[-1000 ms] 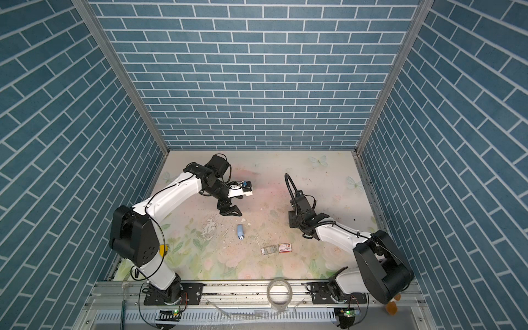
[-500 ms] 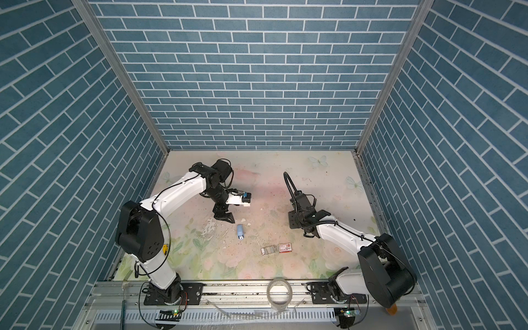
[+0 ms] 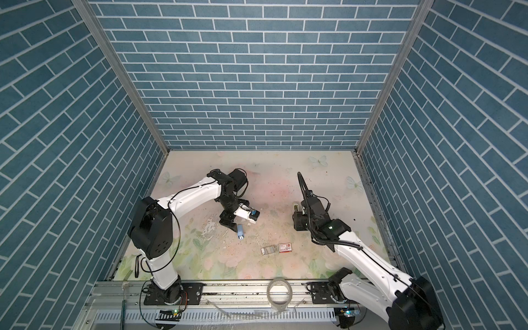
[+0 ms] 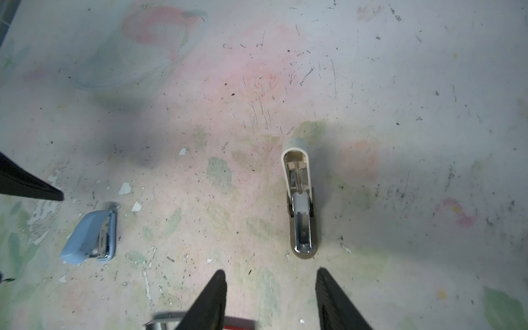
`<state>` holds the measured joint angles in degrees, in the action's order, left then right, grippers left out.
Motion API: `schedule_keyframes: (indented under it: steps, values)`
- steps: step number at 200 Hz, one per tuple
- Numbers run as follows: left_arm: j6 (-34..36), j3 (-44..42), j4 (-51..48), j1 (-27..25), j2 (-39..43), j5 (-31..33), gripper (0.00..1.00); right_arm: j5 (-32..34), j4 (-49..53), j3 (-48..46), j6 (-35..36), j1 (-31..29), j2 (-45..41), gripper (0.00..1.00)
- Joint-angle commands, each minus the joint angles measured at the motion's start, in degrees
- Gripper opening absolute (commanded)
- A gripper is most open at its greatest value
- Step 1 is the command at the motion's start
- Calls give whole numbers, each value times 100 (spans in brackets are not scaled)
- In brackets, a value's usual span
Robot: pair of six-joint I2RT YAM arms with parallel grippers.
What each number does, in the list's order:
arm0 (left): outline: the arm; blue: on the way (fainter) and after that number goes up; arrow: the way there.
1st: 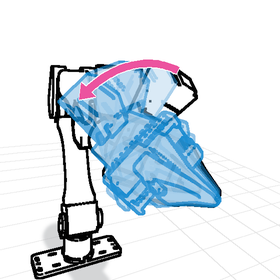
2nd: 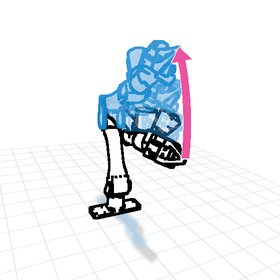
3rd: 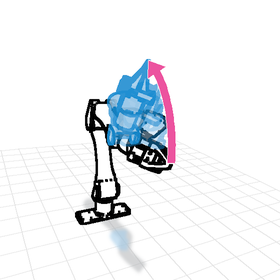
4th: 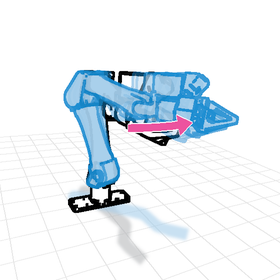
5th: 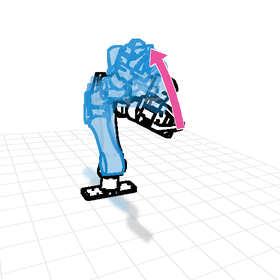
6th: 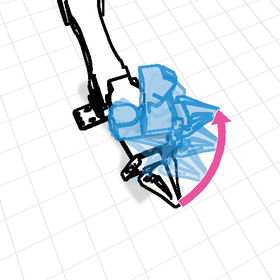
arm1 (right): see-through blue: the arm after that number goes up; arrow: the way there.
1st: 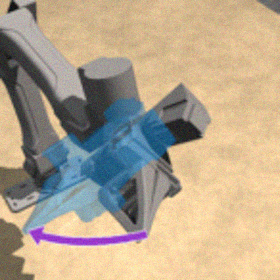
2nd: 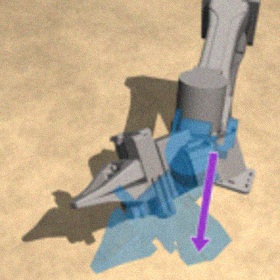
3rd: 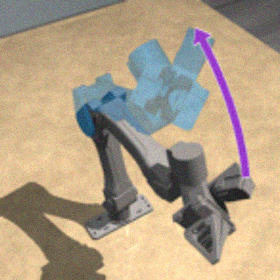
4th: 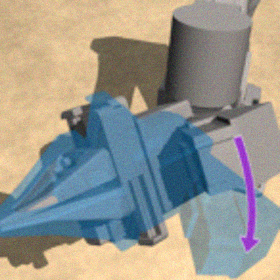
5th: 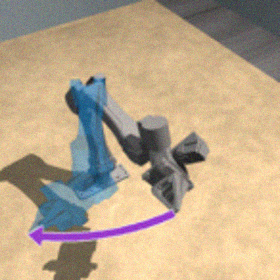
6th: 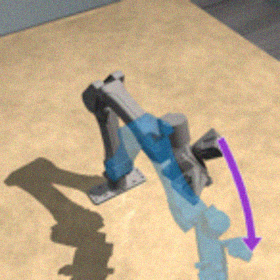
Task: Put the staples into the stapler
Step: 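Stand the open cream stapler on the table with right gripper while left grasps blue stapler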
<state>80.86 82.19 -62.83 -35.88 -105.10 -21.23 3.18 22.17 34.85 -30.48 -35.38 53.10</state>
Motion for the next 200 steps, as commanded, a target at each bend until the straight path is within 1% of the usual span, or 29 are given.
schedule_keyframes:
  steps: [1,34,76,106,136,200]
  values:
    - [681,-300,85,-110,-76,249,84,-8,383,-277,-546,-22,-514,51]
    - [1212,-818,636,-174,95,456,84,148,491,-621,-837,-26,-1187,51]
    - [1368,-881,816,-191,87,415,80,275,451,-918,-1021,-22,-1608,51]
    - [1365,-922,893,-242,91,408,69,342,498,-851,-987,-14,-1589,50]
    - [1362,-1045,901,-319,131,440,55,375,459,-780,-934,-22,-1461,50]
    - [1341,-1320,1094,-394,217,558,48,347,224,-822,-934,-12,-1280,49]
